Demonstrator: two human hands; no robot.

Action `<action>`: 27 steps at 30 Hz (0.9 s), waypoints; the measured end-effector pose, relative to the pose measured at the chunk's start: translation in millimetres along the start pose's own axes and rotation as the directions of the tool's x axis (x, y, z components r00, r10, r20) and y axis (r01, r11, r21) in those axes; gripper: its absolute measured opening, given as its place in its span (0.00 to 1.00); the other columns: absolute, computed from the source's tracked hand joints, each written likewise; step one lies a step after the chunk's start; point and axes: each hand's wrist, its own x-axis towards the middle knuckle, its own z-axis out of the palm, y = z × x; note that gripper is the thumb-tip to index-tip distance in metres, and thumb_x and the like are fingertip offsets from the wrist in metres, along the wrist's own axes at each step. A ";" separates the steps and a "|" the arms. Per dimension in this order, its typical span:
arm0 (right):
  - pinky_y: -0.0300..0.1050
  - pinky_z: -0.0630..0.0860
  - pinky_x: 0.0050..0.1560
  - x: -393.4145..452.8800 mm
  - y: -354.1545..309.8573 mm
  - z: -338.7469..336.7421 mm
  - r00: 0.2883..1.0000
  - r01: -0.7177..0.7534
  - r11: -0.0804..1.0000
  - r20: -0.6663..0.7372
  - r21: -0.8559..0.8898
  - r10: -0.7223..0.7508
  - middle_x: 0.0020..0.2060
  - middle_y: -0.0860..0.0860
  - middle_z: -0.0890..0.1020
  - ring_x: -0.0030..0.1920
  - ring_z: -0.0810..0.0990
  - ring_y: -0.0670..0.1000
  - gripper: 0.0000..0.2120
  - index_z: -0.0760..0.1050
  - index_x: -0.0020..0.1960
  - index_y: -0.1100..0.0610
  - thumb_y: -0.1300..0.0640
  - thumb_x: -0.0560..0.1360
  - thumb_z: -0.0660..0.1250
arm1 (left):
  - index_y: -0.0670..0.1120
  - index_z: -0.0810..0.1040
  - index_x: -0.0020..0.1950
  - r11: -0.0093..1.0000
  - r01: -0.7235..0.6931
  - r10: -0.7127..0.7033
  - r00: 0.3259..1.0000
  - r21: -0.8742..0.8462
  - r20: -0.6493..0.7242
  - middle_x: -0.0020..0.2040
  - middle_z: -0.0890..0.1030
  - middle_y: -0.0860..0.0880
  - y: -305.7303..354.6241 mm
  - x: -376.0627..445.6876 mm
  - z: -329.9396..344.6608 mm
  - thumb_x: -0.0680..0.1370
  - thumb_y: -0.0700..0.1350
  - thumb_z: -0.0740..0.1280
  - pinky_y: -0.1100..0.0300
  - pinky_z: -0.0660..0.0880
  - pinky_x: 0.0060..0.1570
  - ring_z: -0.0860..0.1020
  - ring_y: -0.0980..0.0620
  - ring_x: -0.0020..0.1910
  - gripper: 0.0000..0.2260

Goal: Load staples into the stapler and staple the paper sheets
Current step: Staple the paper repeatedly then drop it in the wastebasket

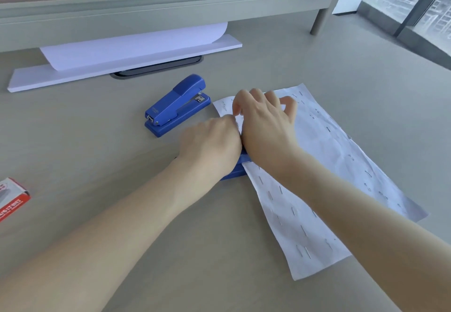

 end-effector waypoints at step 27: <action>0.40 0.66 0.49 -64.8 10.2 -37.4 0.952 -0.294 0.606 0.169 0.740 0.255 0.55 0.42 0.69 0.59 0.67 0.45 0.11 0.65 0.53 0.49 0.59 0.73 0.61 | 0.43 0.69 0.48 0.914 -0.041 -0.115 0.927 -0.404 -0.356 0.34 0.67 0.51 -1.2 -17.6 -3.8 0.80 0.43 0.52 0.55 0.62 0.29 0.67 0.48 0.35 0.08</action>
